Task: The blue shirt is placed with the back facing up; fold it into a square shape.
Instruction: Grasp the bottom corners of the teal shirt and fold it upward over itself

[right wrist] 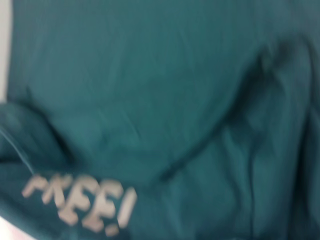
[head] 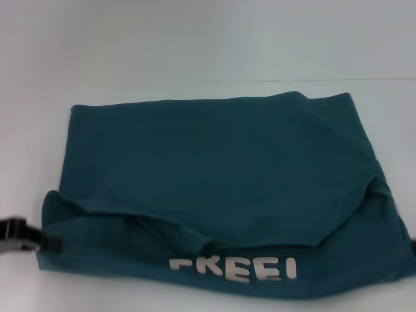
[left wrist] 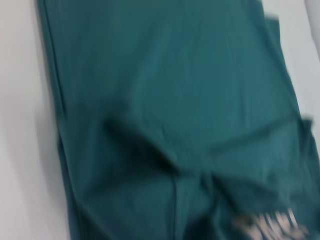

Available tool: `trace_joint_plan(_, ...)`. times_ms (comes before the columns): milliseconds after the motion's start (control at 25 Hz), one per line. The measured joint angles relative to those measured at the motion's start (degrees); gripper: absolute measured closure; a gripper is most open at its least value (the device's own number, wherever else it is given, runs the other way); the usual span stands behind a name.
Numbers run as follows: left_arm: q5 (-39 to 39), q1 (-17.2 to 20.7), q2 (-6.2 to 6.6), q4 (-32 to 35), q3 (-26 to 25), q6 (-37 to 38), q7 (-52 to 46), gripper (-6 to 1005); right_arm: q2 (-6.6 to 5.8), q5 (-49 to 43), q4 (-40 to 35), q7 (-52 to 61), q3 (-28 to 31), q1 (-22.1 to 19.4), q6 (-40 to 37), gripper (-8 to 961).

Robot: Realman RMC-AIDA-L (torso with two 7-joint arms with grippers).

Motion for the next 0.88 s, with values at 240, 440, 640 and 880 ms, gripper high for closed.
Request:
trace_joint_plan(240, -0.2, -5.0, 0.70, -0.8, -2.0, -9.0, -4.7, 982, 0.19, 8.1, -0.1, 0.5, 2.6, 2.5, 6.1, 914)
trace_joint_plan(440, -0.2, -9.1, 0.86, -2.8, -1.6, -17.2, -7.5, 982, 0.83, 10.4, -0.9, 1.9, 2.7, 5.0, 17.0, 914)
trace_joint_plan(640, -0.2, -13.0, 0.35, -5.0, -1.3, -27.4, -8.9, 982, 2.69, 11.6, -0.8, 2.4, 2.1, 7.1, 30.1, 913)
trace_joint_plan(880, 0.1, -15.9, 0.11, -11.5, 2.5, -41.3, -9.8, 982, 5.35, 11.5, 4.7, 1.7, -2.2, 10.0, 46.8, 913)
